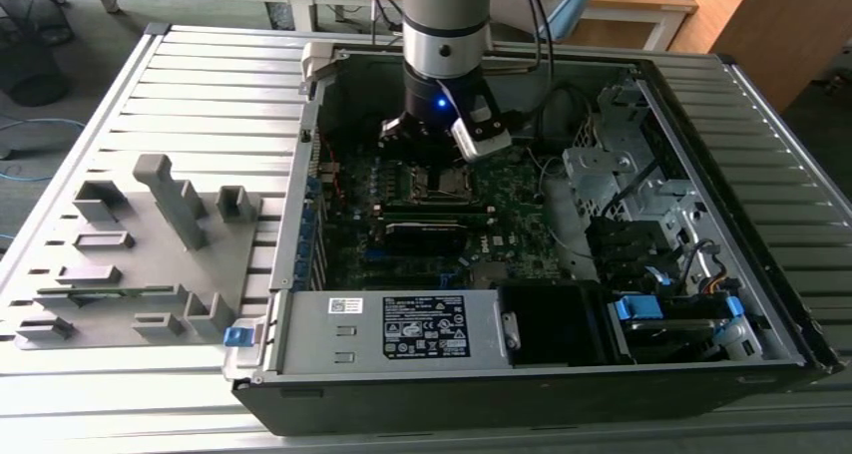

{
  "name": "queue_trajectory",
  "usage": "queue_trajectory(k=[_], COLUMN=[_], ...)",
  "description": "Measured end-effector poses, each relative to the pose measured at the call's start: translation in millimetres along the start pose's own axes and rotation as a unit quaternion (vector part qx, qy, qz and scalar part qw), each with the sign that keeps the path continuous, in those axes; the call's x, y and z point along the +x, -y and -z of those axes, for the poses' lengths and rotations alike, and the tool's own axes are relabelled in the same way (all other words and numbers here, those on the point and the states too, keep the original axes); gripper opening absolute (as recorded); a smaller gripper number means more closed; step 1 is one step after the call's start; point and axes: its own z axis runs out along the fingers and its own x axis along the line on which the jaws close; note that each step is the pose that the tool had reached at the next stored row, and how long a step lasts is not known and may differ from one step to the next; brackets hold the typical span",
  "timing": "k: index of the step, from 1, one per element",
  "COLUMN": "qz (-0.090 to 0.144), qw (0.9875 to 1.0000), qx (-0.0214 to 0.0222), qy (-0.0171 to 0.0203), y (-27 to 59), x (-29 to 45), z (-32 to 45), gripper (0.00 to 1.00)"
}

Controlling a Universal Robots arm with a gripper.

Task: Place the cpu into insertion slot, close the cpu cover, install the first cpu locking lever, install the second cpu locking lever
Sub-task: 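Install the second cpu locking lever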

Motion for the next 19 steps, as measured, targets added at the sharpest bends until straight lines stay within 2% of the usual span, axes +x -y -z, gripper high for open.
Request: queue_trajectory(k=[9,19], qz=[0.000,0.000], qw=[1.0000,1.0000], qx=[0.0002,0.0001], qy=[0.0001,0.0002], y=[0.4,0.3], x=[3.9,4.2], z=[-0.8,-2.8], gripper=[0.10,0.10])
